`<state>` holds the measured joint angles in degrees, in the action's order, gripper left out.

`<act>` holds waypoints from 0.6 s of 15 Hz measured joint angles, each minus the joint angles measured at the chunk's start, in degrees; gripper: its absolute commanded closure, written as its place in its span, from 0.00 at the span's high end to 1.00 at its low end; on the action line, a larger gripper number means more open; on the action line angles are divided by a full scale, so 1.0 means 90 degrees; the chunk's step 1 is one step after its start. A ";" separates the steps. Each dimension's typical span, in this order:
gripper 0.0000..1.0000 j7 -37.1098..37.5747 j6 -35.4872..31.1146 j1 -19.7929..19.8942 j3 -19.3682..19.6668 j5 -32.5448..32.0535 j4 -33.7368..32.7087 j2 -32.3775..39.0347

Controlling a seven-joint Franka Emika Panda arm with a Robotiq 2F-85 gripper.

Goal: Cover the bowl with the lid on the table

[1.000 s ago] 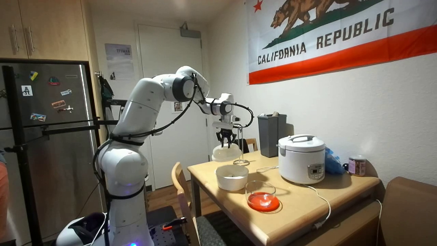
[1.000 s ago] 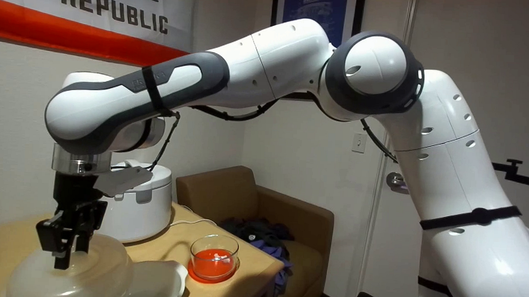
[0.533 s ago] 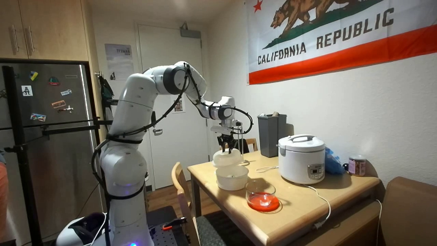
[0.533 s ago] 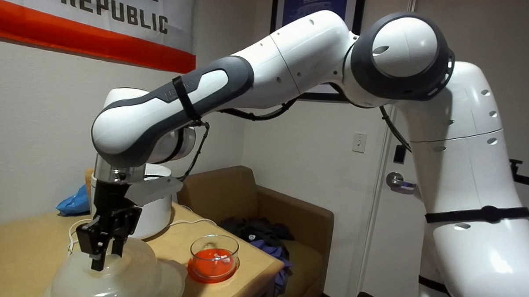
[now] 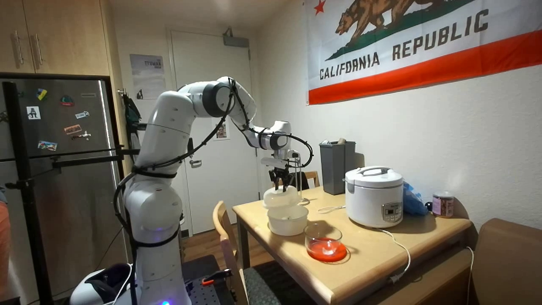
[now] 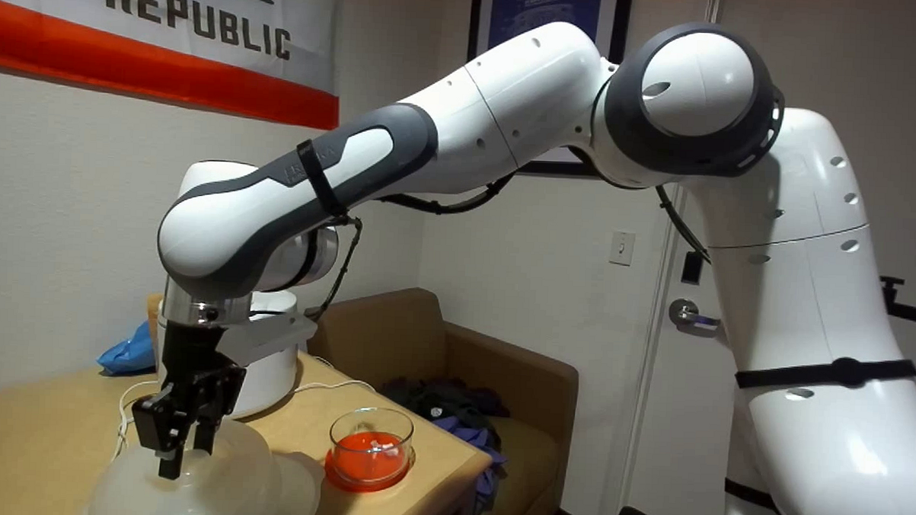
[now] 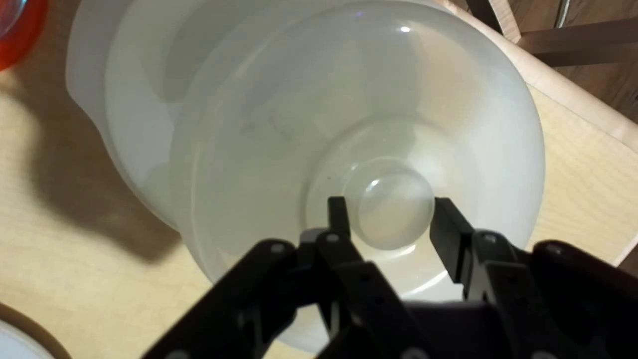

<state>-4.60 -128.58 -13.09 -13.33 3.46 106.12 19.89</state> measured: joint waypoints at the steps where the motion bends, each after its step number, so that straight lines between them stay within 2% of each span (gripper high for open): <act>1: 0.20 0.0000 0.0000 0.0005 0.0000 0.0000 -0.0002 0.0020; 9: 0.20 0.0048 0.0025 0.0095 0.0020 0.0043 -0.0034 -0.0026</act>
<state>-4.16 -128.35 -12.23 -13.16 3.84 105.81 19.66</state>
